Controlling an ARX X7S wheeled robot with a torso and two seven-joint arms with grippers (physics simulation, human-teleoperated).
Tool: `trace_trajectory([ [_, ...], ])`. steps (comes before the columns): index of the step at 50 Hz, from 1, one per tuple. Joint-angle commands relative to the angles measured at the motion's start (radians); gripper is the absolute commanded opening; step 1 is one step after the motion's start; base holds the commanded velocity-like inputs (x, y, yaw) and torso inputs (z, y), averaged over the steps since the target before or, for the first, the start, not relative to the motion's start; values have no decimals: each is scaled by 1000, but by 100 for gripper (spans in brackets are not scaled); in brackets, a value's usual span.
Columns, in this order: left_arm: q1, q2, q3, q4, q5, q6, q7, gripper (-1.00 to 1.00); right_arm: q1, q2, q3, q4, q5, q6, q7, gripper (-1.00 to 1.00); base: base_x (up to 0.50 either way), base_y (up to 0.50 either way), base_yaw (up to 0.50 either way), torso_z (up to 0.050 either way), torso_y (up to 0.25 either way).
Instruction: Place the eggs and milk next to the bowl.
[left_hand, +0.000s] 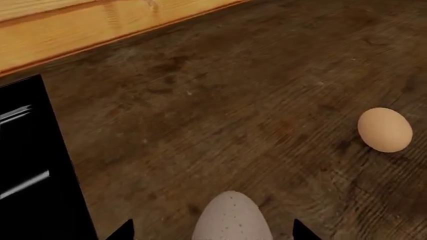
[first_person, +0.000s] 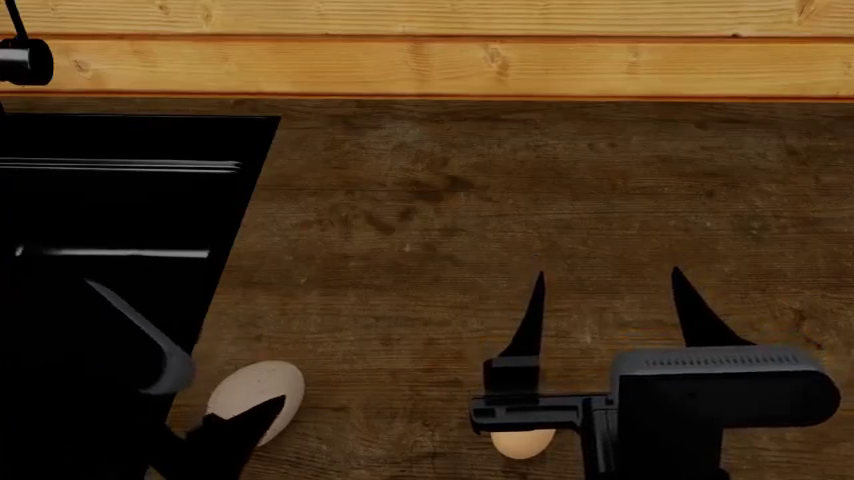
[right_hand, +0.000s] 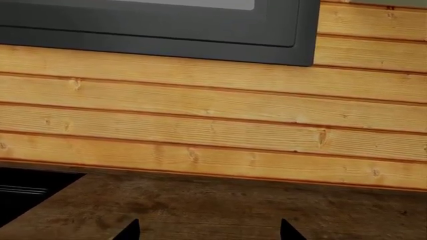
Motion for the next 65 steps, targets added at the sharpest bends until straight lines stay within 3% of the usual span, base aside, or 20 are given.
trace_trajectory([
  [1,1,21,2,-18,18,5,38,100,-1,-13,25,-8,-8,9,-16,100,0,0,0,0,0],
  [65,13,47,104,-139,75,81,78,100,-10,9,25,-9,11,-3,3,100,0,0,0,0,0],
])
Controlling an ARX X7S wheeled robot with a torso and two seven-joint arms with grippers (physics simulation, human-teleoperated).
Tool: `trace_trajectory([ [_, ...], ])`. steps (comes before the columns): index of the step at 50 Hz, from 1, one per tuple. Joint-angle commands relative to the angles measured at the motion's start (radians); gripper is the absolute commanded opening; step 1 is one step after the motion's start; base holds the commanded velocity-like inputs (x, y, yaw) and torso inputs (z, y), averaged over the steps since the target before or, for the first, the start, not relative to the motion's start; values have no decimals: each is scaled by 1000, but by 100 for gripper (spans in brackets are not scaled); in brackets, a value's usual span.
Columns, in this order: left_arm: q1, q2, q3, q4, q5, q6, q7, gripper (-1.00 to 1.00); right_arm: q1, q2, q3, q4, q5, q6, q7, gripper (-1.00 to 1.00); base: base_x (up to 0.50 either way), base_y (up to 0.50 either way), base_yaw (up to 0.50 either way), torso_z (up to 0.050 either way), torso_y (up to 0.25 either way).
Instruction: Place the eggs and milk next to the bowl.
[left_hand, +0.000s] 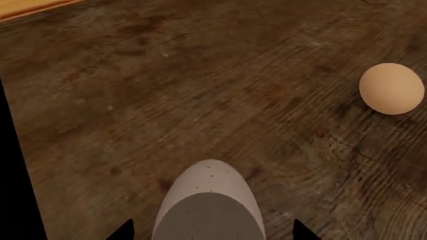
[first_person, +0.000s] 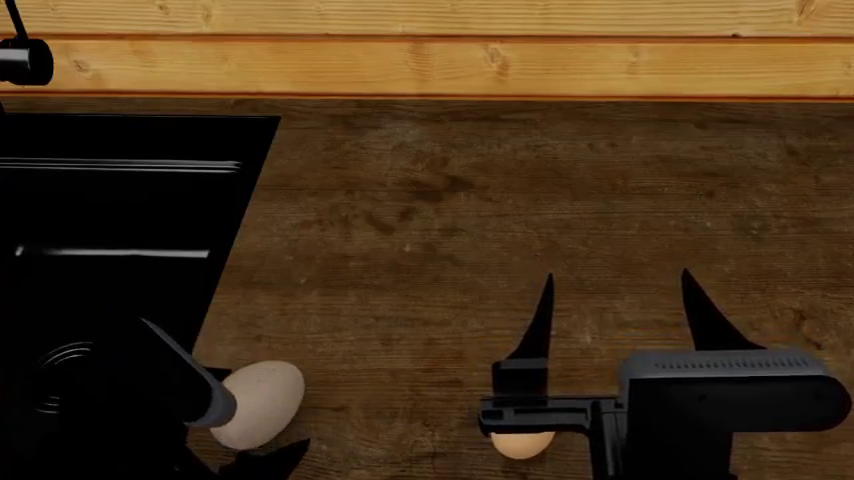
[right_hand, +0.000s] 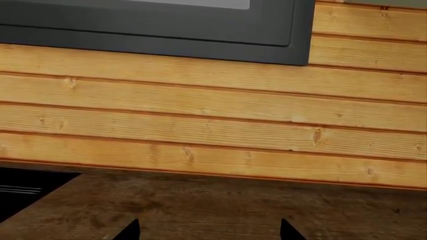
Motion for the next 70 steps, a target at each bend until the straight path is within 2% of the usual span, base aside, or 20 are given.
trace_trajectory([
  [1,3,19,-10,-18,18,5,31,100,-3,-13,27,-8,-7,8,-17,100,0,0,0,0,0],
  [17,1,17,-2,-28,24,14,30,100,-1,-11,20,-2,-6,3,-14,100,0,0,0,0,0],
  [18,0,16,-1,-27,27,17,29,-100,-1,-10,19,-2,-6,3,-15,100,0,0,0,0,0],
  [37,0,9,6,-16,34,28,23,-100,-8,-4,17,-19,2,8,-8,100,0,0,0,0,0],
  [50,-3,4,-9,10,23,32,14,-100,-40,29,26,-200,136,249,24,100,0,0,0,0,0],
  [64,-12,0,-26,42,1,8,-5,-100,-90,42,-4,-224,195,326,10,100,0,0,0,0,0],
  [70,-17,-1,-31,59,-10,-7,-13,-100,-110,44,-16,-199,196,309,-7,100,0,0,0,0,0],
])
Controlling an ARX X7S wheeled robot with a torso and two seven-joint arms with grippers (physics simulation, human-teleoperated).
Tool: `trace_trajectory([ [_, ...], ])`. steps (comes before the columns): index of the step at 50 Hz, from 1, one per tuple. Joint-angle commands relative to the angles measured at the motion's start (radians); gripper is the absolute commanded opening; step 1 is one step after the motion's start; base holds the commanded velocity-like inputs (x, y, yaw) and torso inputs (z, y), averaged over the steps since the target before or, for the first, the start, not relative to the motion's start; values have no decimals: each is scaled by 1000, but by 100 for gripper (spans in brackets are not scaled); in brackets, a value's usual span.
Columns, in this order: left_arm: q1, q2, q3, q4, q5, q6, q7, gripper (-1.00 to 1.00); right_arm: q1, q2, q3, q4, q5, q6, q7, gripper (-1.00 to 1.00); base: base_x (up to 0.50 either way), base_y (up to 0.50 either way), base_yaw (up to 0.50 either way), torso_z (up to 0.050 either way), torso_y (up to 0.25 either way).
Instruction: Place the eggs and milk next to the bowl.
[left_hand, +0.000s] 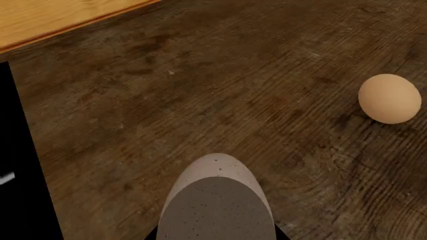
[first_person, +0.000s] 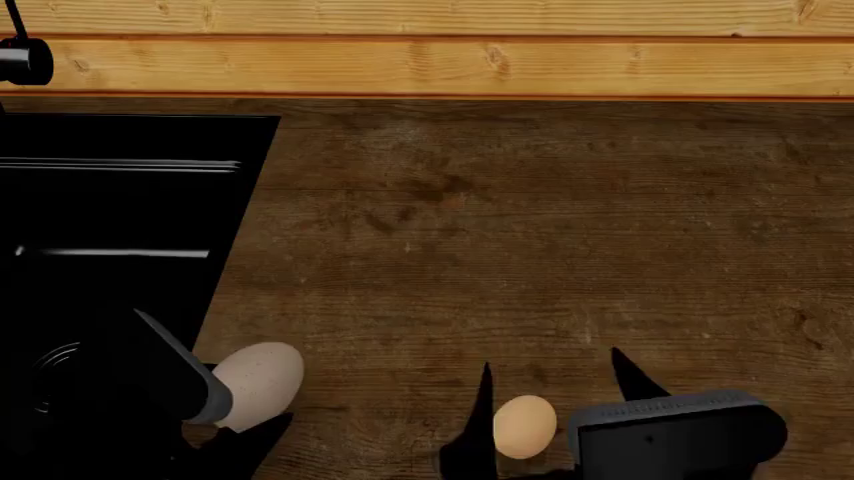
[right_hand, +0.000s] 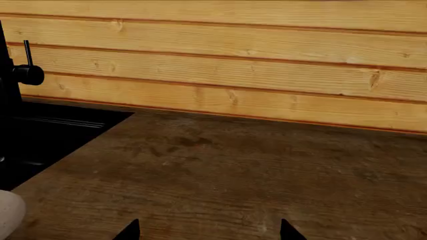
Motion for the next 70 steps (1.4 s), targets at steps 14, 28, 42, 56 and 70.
trace_trajectory([
  [14,-9,8,-44,36,-32,-28,-8,-100,-43,-13,-10,54,2,7,-48,100,0,0,0,0,1],
  [28,1,0,-42,32,-27,-8,-5,-100,-32,-26,-30,129,-17,-26,-59,100,0,0,0,0,0],
  [42,-3,-7,-54,62,-50,-33,-20,-100,3,-43,-52,207,-30,-45,-73,100,0,0,0,0,0],
  [56,-5,-11,-52,62,-53,-33,-21,-100,40,-55,-76,295,-45,-64,-93,100,0,0,0,0,1],
  [70,-4,-14,-47,58,-51,-24,-19,-100,49,-64,-87,349,-47,-85,-107,100,1,0,0,0,0],
])
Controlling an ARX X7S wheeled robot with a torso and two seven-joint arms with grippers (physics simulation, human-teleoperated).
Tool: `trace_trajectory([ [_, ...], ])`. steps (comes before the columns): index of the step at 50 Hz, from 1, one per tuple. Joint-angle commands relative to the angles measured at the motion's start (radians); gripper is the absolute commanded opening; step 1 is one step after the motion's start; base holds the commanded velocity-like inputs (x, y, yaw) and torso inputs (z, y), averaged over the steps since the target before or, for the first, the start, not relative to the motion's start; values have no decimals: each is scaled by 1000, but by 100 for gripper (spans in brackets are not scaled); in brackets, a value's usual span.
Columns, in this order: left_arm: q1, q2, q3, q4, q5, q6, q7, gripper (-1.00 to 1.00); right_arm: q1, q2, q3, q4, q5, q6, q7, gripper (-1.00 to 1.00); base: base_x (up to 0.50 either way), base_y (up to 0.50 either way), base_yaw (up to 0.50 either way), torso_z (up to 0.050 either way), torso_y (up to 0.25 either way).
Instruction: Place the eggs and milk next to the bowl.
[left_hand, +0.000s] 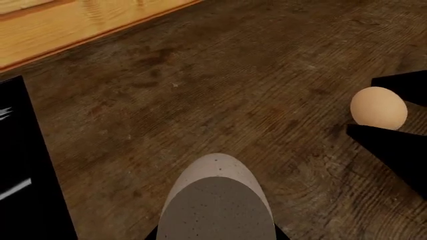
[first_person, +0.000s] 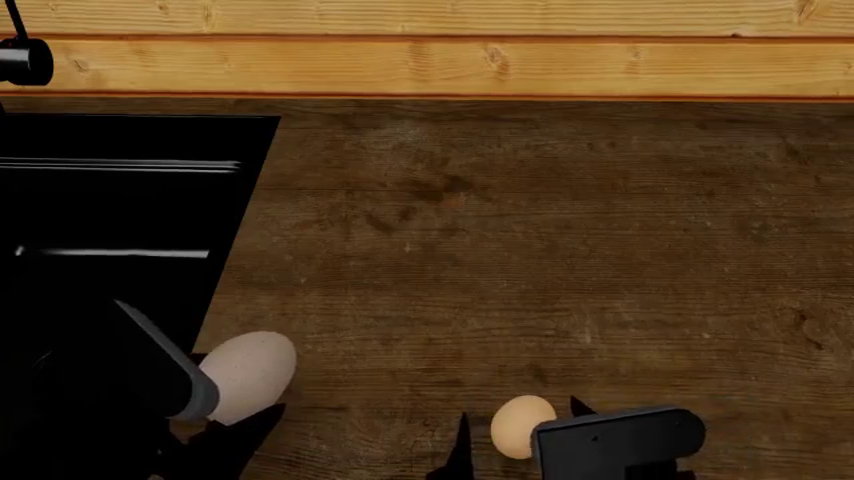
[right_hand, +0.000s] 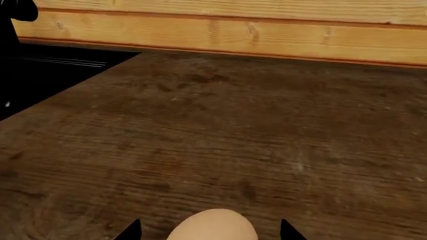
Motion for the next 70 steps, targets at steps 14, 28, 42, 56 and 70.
trace_trajectory([
  [14,1,16,-17,-12,-1,8,12,-100,-7,-17,6,41,-31,-6,-28,-100,1,0,1,0,0],
  [28,-3,13,-15,-4,-5,0,5,-100,-15,-3,5,5,-31,1,-14,-100,0,0,0,0,0],
  [42,-7,21,-56,17,-24,9,-25,-100,22,10,18,-61,-39,21,21,-100,0,0,0,0,0],
  [56,11,53,-195,105,-93,14,-148,-100,125,10,61,-146,-41,62,81,-100,0,0,0,0,0],
  [70,22,86,-315,233,-160,1,-292,-100,260,21,86,-189,-39,121,112,-100,0,0,0,0,0],
])
